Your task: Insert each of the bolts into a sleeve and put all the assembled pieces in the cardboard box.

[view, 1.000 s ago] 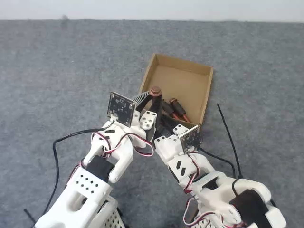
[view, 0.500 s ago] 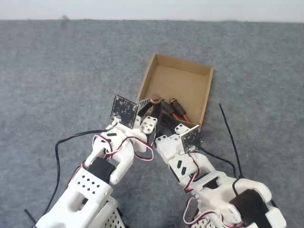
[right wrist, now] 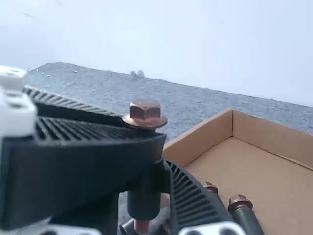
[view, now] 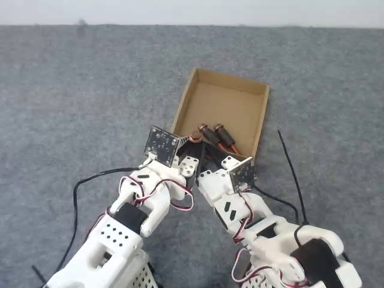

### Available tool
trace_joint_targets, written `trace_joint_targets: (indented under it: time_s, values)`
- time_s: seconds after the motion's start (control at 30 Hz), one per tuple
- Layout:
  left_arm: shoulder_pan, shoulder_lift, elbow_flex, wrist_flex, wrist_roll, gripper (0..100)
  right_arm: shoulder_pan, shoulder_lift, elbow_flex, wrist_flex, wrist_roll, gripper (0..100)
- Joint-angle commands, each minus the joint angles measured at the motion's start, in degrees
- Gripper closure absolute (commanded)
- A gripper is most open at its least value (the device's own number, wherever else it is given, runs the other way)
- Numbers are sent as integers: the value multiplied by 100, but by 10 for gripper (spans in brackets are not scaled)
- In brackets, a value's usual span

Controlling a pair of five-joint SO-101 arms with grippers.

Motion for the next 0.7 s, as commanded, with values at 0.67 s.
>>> trace_joint_targets:
  time_s: [0.67]
  values:
    - [-88, -202, 303, -422, -53, 882, 356, -224, 88, -31, 70, 992]
